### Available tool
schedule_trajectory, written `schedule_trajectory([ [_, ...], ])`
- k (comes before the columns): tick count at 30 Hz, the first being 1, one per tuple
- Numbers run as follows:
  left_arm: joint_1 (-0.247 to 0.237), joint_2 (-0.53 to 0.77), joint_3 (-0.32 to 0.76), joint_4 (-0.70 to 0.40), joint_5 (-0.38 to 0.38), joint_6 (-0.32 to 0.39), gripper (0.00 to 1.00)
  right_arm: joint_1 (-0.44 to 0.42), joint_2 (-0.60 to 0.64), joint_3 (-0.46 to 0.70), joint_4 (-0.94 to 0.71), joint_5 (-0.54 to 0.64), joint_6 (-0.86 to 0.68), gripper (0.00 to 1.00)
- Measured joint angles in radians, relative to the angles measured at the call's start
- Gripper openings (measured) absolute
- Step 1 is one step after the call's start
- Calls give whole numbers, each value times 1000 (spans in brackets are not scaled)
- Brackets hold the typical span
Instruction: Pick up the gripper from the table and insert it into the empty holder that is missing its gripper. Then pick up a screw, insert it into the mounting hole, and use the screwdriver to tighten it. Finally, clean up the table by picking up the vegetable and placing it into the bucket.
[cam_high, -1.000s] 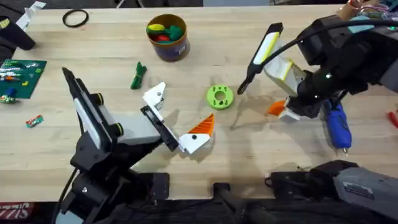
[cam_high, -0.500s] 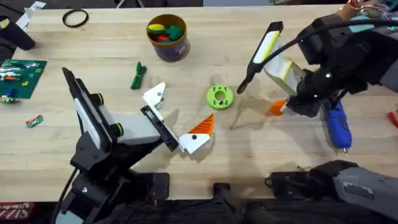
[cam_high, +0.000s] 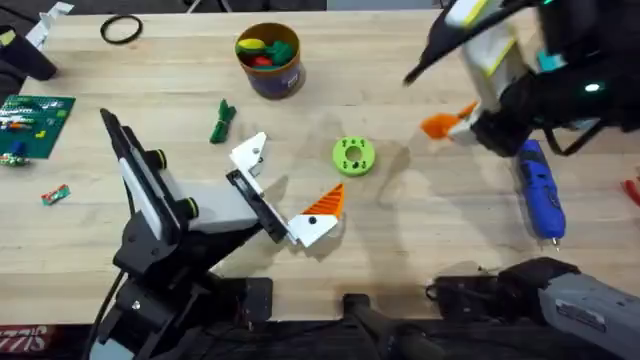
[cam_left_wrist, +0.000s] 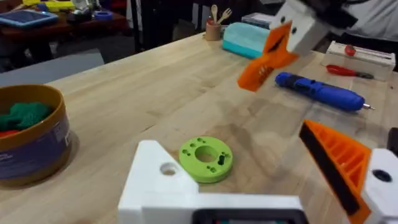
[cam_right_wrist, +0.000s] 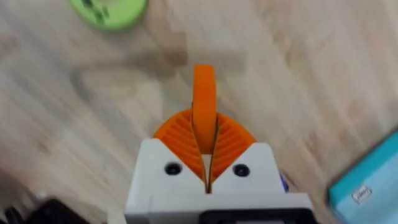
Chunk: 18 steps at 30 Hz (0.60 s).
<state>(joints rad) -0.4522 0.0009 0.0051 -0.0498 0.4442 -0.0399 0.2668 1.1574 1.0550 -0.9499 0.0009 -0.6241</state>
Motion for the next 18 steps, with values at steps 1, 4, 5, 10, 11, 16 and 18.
schedule_trajectory([
  [1,0,0,0,0,0,0,991,0,-17,3,18,-30,15,7],
  [4,0,0,0,0,0,0,991,0,-48,7,64,-131,83,7],
  [5,0,0,0,0,0,0,991,0,-50,7,74,-161,114,7],
  [10,0,0,0,0,0,0,991,0,-13,7,96,-299,308,7],
  [11,0,0,0,0,0,0,991,0,-1,7,95,-320,344,7],
  [16,0,0,0,0,0,0,991,0,60,7,94,-415,552,7],
  [18,0,0,0,0,0,0,991,0,73,7,92,-437,616,7],
])
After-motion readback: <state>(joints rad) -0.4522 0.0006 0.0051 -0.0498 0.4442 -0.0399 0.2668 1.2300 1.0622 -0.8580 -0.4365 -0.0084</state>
